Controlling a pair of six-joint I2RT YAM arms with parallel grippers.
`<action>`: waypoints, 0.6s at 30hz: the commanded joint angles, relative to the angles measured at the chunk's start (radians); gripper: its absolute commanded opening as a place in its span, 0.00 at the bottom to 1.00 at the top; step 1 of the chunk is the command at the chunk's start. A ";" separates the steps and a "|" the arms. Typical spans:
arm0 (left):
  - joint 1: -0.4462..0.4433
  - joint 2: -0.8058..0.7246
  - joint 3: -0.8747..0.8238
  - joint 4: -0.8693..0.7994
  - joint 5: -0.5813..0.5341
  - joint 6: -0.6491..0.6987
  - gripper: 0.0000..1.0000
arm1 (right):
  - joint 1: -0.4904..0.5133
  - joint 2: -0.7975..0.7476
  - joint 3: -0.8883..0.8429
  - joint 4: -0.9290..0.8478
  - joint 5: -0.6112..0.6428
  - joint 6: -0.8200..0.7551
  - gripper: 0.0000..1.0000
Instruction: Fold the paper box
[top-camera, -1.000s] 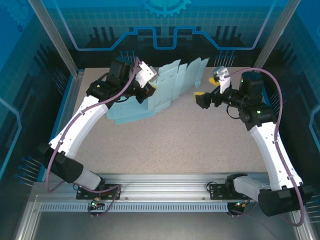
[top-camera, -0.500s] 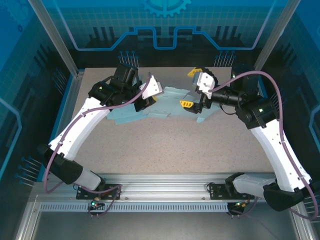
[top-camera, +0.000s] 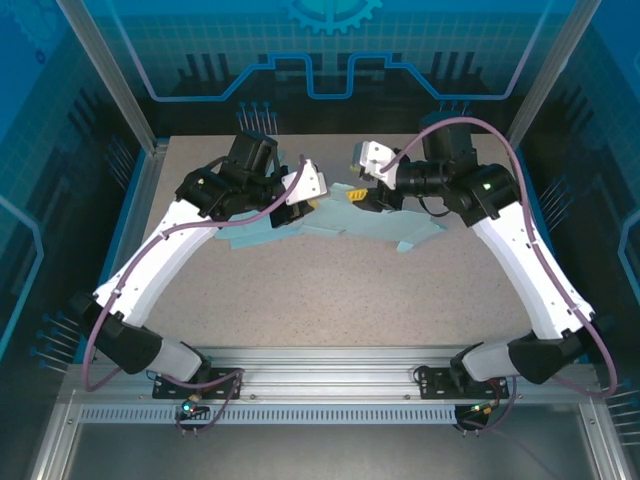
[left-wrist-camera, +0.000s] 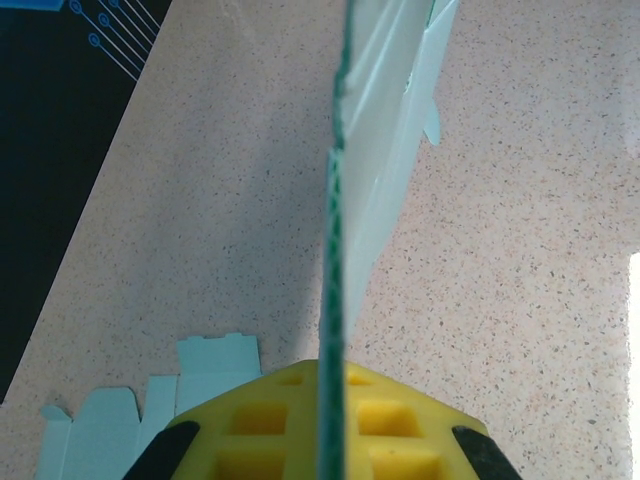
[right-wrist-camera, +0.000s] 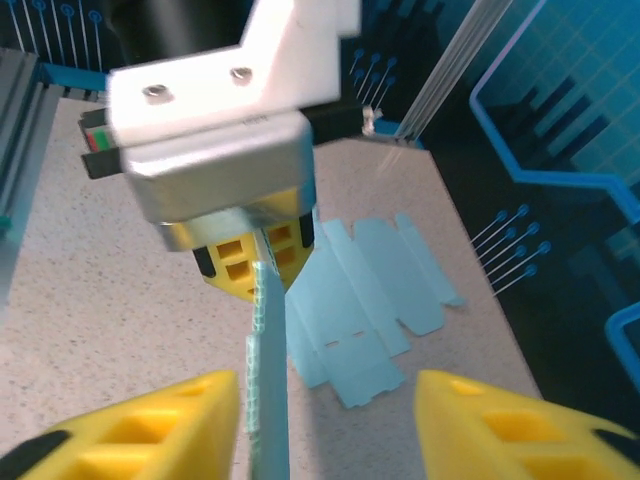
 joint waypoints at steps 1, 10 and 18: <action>-0.004 -0.041 -0.019 0.065 0.021 0.007 0.00 | 0.014 0.020 0.031 -0.072 -0.016 0.000 0.32; 0.077 -0.075 -0.111 0.190 0.062 -0.075 0.42 | -0.068 -0.026 -0.084 0.064 -0.183 0.090 0.00; 0.236 -0.172 -0.328 0.330 0.388 -0.061 0.49 | -0.180 -0.033 -0.103 0.102 -0.394 0.157 0.00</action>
